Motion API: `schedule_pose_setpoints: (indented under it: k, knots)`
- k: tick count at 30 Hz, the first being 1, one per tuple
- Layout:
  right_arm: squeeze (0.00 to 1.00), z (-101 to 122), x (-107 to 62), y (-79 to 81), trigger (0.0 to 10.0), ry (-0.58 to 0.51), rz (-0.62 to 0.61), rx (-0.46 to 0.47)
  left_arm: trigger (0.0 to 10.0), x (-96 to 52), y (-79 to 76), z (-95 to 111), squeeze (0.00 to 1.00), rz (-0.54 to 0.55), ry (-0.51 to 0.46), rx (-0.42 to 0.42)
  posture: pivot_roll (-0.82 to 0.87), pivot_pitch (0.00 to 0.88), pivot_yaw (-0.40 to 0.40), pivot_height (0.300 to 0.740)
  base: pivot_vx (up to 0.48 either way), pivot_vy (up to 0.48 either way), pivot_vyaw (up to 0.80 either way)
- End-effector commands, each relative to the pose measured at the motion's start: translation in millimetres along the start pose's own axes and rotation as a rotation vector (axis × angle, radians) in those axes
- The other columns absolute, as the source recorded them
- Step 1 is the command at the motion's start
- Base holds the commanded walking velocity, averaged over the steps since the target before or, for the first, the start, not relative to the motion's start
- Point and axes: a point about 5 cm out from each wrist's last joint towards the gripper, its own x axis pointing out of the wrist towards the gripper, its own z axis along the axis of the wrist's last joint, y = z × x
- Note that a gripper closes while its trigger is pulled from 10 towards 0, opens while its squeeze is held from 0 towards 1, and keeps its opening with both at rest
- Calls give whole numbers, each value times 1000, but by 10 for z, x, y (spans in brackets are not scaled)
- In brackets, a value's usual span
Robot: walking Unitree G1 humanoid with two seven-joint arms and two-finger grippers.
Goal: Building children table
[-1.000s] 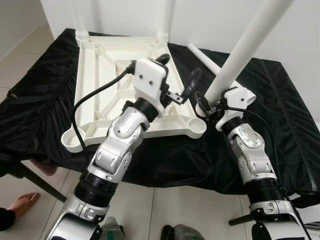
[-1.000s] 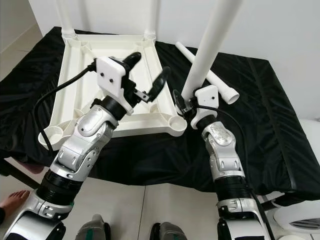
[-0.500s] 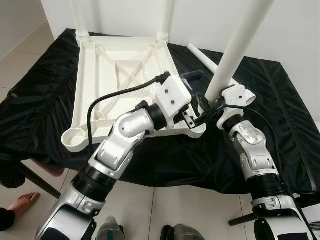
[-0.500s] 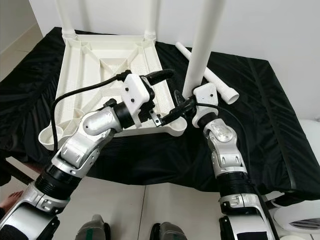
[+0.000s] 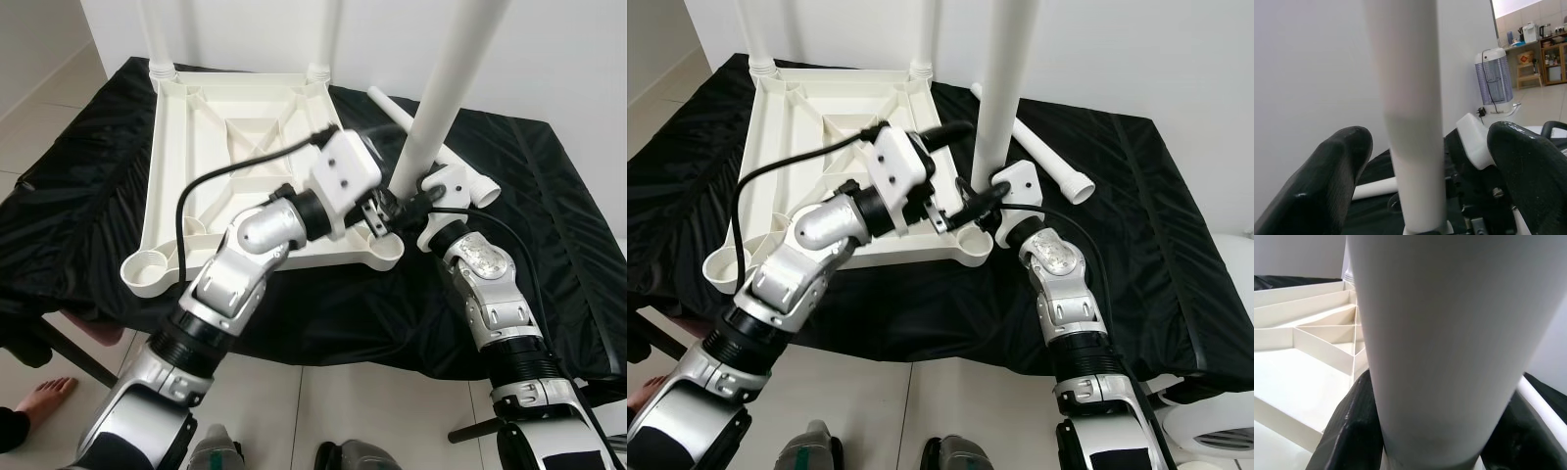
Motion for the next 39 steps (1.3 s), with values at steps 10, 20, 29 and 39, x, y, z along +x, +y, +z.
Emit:
schedule_pose_setpoints:
  k: [10,20,29,39]
  knots:
    - [0,-37,-97,94,10000,-9,79,6,10000,-15,144,92,0,34,-23,-12,49,0,-66,740,0,0,0]
    - [0,-65,-104,103,10000,7,106,-16,10000,61,12,207,0,-50,-73,-49,51,0,-70,740,0,0,0]
    - [0,-64,-55,116,10000,21,118,-62,10000,86,-69,200,0,-101,-48,-40,53,0,-69,740,0,0,0]
    - [0,-64,-46,114,10000,22,120,-77,10000,95,-41,91,0,-59,75,-10,53,0,-64,740,0,0,0]
